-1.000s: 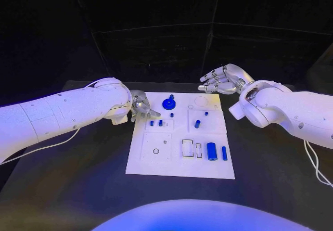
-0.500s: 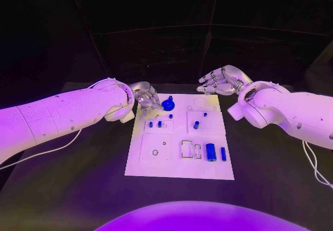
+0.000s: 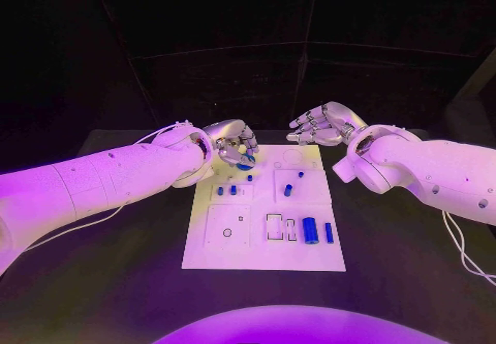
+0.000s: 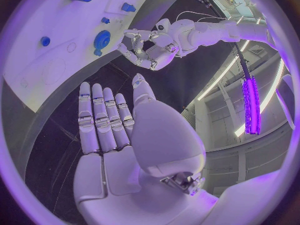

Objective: Assemble the parts on the task board

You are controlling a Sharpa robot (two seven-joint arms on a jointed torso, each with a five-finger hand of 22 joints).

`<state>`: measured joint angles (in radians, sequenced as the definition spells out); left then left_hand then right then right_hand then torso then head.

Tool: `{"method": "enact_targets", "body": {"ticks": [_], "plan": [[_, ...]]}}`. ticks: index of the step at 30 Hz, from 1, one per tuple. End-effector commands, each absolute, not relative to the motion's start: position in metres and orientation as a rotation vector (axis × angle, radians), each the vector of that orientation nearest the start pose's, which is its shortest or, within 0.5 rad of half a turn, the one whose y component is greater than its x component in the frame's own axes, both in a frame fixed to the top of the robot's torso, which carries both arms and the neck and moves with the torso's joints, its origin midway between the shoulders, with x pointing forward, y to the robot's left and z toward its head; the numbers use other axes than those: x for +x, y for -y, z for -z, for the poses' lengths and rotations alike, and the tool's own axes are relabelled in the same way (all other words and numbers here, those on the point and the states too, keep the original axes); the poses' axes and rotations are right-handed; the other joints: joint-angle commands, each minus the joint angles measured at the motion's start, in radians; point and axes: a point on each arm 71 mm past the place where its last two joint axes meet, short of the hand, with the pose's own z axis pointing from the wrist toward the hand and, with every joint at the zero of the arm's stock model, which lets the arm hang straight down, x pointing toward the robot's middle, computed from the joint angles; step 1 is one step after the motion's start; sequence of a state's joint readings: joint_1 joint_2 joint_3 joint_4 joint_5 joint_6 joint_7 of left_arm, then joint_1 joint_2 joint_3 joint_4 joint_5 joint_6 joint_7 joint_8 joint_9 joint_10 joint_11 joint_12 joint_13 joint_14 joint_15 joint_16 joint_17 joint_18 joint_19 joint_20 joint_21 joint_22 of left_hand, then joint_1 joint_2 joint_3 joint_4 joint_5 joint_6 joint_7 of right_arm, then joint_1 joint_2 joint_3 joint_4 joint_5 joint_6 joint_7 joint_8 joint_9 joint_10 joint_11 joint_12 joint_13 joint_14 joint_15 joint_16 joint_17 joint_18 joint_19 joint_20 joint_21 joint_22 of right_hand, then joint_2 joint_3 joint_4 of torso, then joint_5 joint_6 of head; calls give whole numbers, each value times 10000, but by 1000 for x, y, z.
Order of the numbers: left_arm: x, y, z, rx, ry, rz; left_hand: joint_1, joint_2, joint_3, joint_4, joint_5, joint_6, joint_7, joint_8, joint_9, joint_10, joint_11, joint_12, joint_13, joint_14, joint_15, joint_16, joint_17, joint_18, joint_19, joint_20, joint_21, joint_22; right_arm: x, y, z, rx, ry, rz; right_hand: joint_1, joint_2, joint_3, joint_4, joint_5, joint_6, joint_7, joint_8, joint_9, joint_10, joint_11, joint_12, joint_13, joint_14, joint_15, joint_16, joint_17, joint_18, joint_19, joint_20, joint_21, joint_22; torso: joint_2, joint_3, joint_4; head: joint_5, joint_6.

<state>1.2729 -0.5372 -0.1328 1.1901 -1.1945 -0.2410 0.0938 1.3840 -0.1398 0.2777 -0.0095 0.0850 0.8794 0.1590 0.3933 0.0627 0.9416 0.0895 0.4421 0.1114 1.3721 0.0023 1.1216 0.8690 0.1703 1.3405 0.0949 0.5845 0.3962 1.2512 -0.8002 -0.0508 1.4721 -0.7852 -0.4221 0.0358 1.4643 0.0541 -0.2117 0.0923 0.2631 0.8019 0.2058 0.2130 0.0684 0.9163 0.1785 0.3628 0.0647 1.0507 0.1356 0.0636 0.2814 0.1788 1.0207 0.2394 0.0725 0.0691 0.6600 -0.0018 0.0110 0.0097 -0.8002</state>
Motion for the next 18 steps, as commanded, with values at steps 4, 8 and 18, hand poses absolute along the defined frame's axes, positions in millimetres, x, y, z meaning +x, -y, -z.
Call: {"method": "enact_targets", "body": {"ticks": [4,8,18], "plan": [[531,-115,209,4241,-17623,7857,-211,-49,-53,-144,-126,338,-28,-654,7,189,26,-592,-444,893,-38,1386,1680,105,720,-28,325,132,507,198,164,4452,-16258,-10165,-47,45,1,-61,49,-52,317,53,-14,-53,6,67,-15,66,-6,3,-34,48,-22,59,-60,-11,1,-3,0,-26,-3],[533,-114,216,4724,-18026,7319,-258,19,-65,-205,-132,498,-18,-928,12,324,34,-818,-489,1082,-45,1747,2114,94,935,-45,446,199,507,198,164,4448,-16259,-10170,-47,45,1,-61,49,-52,317,53,-14,-53,6,67,-15,66,-6,3,-34,48,-22,59,-60,-11,-4,-1,0,-43,5],[535,-110,224,5097,-18527,7014,-311,136,-30,-274,-104,744,-39,-1247,22,525,15,-1137,-491,1103,-70,1674,1726,86,1194,-82,640,320,507,196,164,4436,-16252,-10188,-26,53,17,-82,64,-56,316,56,-14,-61,5,72,-15,70,-6,5,-80,49,-27,61,-60,-11,-6,-2,12,-98,-12]]}}
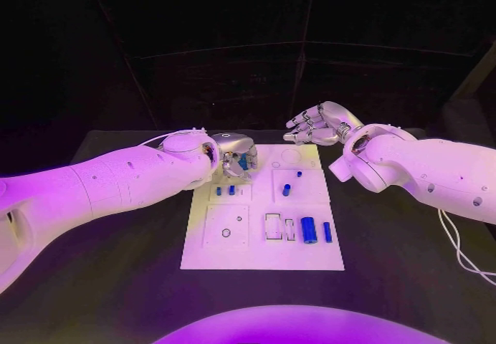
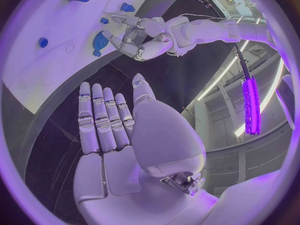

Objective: Assemble the parts on the task board

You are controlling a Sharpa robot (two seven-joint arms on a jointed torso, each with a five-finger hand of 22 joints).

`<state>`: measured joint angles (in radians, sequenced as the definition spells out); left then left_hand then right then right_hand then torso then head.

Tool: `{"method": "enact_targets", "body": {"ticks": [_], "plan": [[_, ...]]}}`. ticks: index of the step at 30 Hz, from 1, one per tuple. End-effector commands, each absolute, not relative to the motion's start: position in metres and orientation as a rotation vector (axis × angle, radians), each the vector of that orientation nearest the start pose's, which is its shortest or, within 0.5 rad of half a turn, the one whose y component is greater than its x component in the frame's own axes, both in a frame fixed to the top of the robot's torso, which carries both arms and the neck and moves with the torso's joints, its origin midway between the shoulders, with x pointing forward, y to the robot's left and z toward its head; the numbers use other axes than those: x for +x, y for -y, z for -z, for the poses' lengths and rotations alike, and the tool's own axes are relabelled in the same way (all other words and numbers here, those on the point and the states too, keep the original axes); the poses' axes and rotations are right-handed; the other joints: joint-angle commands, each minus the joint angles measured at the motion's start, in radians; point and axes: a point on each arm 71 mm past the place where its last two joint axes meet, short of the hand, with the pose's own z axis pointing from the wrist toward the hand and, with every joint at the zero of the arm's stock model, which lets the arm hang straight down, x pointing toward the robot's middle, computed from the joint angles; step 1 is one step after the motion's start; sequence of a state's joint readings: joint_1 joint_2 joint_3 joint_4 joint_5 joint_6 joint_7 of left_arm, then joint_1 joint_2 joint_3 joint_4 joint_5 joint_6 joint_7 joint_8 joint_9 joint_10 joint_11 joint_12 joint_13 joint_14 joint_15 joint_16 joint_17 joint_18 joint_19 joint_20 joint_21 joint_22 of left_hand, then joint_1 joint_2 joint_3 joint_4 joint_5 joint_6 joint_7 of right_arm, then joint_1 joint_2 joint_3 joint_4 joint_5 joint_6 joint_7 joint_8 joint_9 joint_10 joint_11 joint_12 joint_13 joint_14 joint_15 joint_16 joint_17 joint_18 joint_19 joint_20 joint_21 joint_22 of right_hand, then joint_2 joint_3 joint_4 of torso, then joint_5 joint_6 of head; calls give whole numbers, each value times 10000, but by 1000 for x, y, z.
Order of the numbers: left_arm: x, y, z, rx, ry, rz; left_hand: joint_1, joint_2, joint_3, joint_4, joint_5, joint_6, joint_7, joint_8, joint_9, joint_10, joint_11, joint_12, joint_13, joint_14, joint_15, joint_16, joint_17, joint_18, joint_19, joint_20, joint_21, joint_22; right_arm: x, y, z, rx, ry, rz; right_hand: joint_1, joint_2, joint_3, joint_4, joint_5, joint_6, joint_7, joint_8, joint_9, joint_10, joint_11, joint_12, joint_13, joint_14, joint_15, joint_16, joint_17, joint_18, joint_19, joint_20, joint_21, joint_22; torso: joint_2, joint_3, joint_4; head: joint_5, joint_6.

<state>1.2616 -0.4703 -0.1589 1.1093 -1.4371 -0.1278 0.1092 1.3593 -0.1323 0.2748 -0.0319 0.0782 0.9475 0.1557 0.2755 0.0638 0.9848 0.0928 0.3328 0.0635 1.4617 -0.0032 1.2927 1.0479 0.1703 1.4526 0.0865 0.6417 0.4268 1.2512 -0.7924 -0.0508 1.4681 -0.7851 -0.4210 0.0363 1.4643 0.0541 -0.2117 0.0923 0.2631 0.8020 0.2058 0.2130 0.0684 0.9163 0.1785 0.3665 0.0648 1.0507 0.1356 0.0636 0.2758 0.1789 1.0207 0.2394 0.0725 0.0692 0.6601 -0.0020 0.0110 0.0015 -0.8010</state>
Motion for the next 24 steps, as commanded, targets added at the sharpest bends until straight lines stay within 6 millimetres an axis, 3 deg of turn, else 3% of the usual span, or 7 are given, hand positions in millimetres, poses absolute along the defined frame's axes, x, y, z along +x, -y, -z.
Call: {"method": "enact_targets", "body": {"ticks": [1,14,24], "plan": [[535,-110,225,5113,-18560,7010,-65,72,10,-56,-33,85,-10,-89,12,115,-21,-69,-12,206,-18,-48,-106,86,88,-3,85,29,507,196,164,4435,-16252,-10190,-23,53,19,-85,66,-57,316,56,-14,-63,4,35,-16,71,-6,6,-29,48,-27,61,-60,-11,-6,-2,11,-18,-7],[538,-109,233,4953,-18814,6689,77,365,562,-238,-8,403,-30,-425,17,496,-47,-515,-15,246,-54,128,-141,-34,278,-55,798,832,507,195,164,4420,-16238,-10214,-8,57,30,-101,72,-60,317,58,-15,-68,4,38,-16,74,-5,7,-59,49,-30,62,-60,-11,-7,4,8,-24,-12],[538,-107,237,4906,-19101,6494,10,421,1133,-352,-4,572,-32,-644,21,698,-49,-857,-16,225,-51,209,-225,-50,250,-69,911,961,507,195,164,4410,-16232,-10231,-8,57,30,-101,72,-60,317,58,-15,-68,4,38,-16,74,-5,7,-59,49,-30,62,-60,-11,-8,7,18,-34,-37]]}}
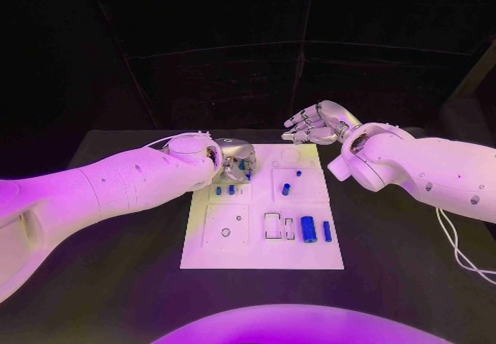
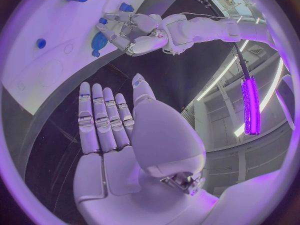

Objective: Assemble the parts on the task board

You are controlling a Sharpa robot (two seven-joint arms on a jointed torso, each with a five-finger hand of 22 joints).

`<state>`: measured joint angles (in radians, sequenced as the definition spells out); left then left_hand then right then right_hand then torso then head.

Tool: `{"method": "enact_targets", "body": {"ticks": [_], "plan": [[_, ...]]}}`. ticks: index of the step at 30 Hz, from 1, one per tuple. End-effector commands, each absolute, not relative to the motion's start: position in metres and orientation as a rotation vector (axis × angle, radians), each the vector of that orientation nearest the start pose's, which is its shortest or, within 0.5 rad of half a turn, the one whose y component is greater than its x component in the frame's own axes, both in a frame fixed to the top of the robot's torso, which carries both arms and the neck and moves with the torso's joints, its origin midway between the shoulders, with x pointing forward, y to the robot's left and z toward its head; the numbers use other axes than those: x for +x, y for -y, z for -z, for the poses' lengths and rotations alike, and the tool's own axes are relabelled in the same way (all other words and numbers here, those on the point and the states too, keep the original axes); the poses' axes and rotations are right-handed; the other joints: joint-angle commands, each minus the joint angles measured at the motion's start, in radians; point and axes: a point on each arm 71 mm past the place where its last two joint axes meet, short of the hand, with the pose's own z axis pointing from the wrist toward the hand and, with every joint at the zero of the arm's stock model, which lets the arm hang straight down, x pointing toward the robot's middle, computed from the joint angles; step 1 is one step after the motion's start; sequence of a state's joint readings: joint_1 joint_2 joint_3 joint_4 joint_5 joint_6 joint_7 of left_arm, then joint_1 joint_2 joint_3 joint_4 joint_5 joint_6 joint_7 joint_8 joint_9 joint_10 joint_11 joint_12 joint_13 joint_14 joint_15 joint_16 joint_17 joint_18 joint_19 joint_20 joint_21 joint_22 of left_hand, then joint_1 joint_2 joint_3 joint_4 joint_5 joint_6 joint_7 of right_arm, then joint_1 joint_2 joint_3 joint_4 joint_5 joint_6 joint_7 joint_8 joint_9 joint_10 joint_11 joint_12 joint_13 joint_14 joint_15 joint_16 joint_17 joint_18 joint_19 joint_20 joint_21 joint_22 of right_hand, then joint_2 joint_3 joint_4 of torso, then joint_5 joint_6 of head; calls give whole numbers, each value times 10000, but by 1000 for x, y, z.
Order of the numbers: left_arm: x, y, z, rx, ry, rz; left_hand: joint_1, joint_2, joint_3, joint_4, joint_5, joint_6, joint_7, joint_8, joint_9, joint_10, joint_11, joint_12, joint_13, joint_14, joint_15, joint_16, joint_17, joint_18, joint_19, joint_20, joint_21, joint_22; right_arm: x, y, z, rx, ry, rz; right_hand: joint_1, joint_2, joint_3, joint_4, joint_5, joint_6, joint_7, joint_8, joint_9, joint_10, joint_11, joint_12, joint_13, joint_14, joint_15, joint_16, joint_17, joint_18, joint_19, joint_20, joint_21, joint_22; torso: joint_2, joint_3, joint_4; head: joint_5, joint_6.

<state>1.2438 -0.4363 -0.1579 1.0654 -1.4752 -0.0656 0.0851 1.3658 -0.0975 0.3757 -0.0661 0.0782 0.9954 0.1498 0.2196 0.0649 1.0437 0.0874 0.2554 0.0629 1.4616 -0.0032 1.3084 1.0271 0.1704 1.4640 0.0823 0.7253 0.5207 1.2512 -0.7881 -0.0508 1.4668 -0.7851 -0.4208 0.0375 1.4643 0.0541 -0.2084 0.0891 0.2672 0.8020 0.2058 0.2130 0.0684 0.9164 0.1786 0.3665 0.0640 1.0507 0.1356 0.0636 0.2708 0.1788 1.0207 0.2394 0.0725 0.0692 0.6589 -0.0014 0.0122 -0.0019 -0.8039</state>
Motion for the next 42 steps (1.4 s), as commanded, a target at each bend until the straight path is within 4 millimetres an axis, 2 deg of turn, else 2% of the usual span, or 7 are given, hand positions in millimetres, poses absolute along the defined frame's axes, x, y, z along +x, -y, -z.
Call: {"method": "enact_targets", "body": {"ticks": [1,12,17,23,30,34,42], "plan": [[538,-107,238,4905,-19119,6484,-62,71,146,-13,-5,100,26,-94,10,117,5,-96,-9,225,-51,56,-18,-51,133,-27,78,26,507,195,164,4409,-16233,-10232,-8,57,-3,-69,31,-60,317,58,-15,-69,4,38,-8,74,-5,7,-9,49,-30,62,-60,-11,3,1,8,0,-10],[539,-107,241,4801,-19331,6190,-195,87,553,-69,-11,286,20,-223,24,388,-22,-281,6,210,-68,131,-78,-78,118,-37,289,285,507,194,164,4399,-16240,-10248,0,62,6,-79,37,-61,318,60,-15,-72,5,41,-8,78,-5,9,-38,50,-31,62,-59,-11,-1,-1,7,-22,-37],[539,-108,241,4796,-19377,6017,-27,282,951,-219,-21,511,-15,-218,48,747,-95,-254,40,215,-127,201,-61,-131,171,-73,709,786,507,194,164,4395,-16241,-10252,0,62,6,-79,37,-61,318,60,-15,-72,5,41,-8,78,-5,9,-38,50,-31,62,-59,-11,0,-5,7,-35,-46],[540,-108,239,4724,-18957,6139,-1,370,1276,-344,-29,695,-27,-226,55,952,-126,-304,40,214,-151,252,-84,-151,169,-100,867,967,507,193,164,4386,-16243,-10263,0,62,6,-79,37,-61,318,60,-15,-72,5,41,-8,78,-5,9,-38,50,-31,62,-59,-11,2,-5,8,-47,-46],[536,-111,233,4576,-18172,6711,-46,345,1427,-415,-28,781,-23,-243,57,1045,-134,-355,41,207,-153,265,-146,-188,187,-110,1080,1220,507,194,164,4382,-16239,-10267,0,62,6,-79,37,-61,318,60,-15,-72,5,41,-8,78,-5,9,-38,50,-31,62,-59,-11,-2,-5,8,-43,-49],[534,-115,225,4359,-17771,7064,-80,317,1488,-450,-26,828,-22,-250,58,1094,-137,-385,42,200,-156,261,-203,-196,187,-114,1140,1289,507,195,164,4395,-16228,-10244,0,62,6,-79,37,-61,318,60,-15,-72,5,41,-8,78,-5,9,-38,50,-31,62,-59,-11,-21,7,46,-49,-35],[532,-123,211,3989,-17424,7347,-117,281,1530,-476,-28,847,-19,-267,55,1124,-136,-419,40,195,-156,265,-232,-202,183,-116,1178,1335,507,195,164,4390,-16229,-10247,0,62,6,-79,37,-61,318,60,-15,-72,5,41,-8,78,-5,9,-38,50,-31,62,-59,-11,-11,-4,37,36,-24]]}}
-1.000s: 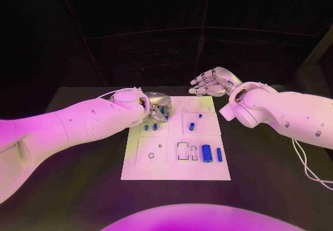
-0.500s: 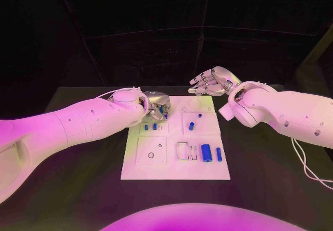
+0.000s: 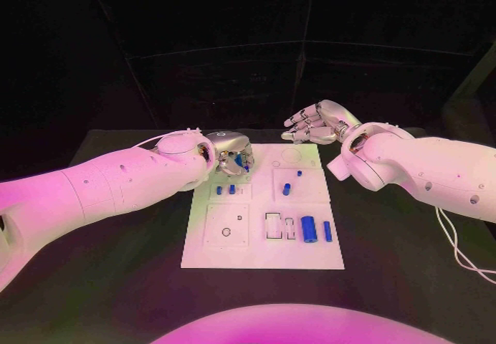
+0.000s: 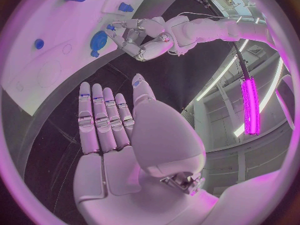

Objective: Assemble the parts on the task board

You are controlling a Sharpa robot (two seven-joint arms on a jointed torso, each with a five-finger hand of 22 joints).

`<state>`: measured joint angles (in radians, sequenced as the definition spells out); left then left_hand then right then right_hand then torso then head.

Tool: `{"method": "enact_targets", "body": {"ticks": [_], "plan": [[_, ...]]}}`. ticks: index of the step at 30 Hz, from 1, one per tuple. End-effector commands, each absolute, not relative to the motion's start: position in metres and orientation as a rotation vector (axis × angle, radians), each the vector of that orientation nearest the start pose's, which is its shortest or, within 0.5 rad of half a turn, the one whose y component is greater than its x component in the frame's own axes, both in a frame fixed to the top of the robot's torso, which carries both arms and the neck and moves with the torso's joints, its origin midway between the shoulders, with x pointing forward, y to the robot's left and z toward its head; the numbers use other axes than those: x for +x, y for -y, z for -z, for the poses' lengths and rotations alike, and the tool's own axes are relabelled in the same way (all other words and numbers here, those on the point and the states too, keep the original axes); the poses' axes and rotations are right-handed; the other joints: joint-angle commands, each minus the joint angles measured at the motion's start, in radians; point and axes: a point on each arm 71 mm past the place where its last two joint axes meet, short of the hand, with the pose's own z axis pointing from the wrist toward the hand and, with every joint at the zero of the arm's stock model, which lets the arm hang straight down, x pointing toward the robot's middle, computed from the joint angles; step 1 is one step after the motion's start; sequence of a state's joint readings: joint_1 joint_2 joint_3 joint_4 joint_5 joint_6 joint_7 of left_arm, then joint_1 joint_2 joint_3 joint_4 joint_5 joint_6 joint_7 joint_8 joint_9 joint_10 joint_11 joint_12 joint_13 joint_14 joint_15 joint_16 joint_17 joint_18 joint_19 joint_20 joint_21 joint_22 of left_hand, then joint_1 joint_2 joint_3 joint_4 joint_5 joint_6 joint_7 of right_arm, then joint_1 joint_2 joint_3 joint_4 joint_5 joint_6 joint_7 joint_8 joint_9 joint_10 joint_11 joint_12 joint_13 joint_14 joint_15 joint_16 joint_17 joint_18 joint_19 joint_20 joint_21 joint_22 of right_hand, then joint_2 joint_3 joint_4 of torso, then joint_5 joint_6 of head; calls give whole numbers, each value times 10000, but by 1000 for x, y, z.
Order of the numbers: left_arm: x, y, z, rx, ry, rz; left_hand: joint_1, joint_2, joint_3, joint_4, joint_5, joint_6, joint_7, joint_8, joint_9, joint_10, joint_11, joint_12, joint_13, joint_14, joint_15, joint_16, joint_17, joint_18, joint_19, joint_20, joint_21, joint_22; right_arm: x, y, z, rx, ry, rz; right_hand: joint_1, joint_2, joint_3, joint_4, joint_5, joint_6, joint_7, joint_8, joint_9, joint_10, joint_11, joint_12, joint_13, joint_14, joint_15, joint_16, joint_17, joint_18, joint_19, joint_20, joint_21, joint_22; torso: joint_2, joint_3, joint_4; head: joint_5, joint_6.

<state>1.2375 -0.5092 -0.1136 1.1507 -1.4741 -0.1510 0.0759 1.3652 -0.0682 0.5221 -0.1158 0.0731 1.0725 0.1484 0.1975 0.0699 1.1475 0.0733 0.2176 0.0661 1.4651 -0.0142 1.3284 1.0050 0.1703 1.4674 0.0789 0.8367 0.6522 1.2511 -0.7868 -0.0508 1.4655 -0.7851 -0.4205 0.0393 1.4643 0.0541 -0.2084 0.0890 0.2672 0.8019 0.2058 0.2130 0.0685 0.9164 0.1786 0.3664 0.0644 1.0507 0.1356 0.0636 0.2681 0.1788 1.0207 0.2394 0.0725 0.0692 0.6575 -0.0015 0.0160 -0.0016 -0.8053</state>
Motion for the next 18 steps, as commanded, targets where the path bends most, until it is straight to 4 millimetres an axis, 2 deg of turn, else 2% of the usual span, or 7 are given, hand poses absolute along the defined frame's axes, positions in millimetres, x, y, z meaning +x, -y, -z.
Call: {"method": "enact_targets", "body": {"ticks": [1,3,8,18], "plan": [[532,-124,210,3956,-17428,7343,-113,-13,67,19,23,77,-5,-47,5,88,5,-41,8,160,-46,64,-13,-202,150,-82,65,21,507,195,164,4390,-16229,-10246,0,62,6,-79,37,-60,318,60,-15,-72,5,42,-12,78,-5,9,-11,49,-31,62,-60,-11,1,-4,3,37,-6],[531,-129,208,3870,-17444,7298,-128,-29,80,9,21,88,-8,-52,5,104,3,-52,9,156,-46,62,-32,-206,148,-82,87,48,507,195,164,4393,-16228,-10239,0,62,6,-79,37,-60,318,60,-15,-72,5,42,-12,78,-5,9,-11,49,-31,62,-60,-11,-4,-4,19,43,0],[532,-144,207,3658,-17610,7022,-145,-45,94,-2,20,104,-11,-56,5,126,0,-63,10,154,-47,64,-46,-214,149,-83,134,105,508,196,164,4401,-16230,-10223,0,62,6,-79,37,-60,318,60,-15,-72,5,42,-12,78,-5,9,-11,49,-31,62,-60,-11,8,-4,-6,74,35],[534,-163,212,3434,-18307,6420,-372,-194,32,-2,-9,189,-35,-100,5,242,-16,-160,13,120,-52,40,-209,-231,105,-84,240,245,508,197,164,4407,-16240,-10207,0,62,6,-79,37,-60,318,60,-15,-72,5,42,-12,78,-5,9,-11,49,-31,62,-60,-11,11,-4,-31,113,4]]}}
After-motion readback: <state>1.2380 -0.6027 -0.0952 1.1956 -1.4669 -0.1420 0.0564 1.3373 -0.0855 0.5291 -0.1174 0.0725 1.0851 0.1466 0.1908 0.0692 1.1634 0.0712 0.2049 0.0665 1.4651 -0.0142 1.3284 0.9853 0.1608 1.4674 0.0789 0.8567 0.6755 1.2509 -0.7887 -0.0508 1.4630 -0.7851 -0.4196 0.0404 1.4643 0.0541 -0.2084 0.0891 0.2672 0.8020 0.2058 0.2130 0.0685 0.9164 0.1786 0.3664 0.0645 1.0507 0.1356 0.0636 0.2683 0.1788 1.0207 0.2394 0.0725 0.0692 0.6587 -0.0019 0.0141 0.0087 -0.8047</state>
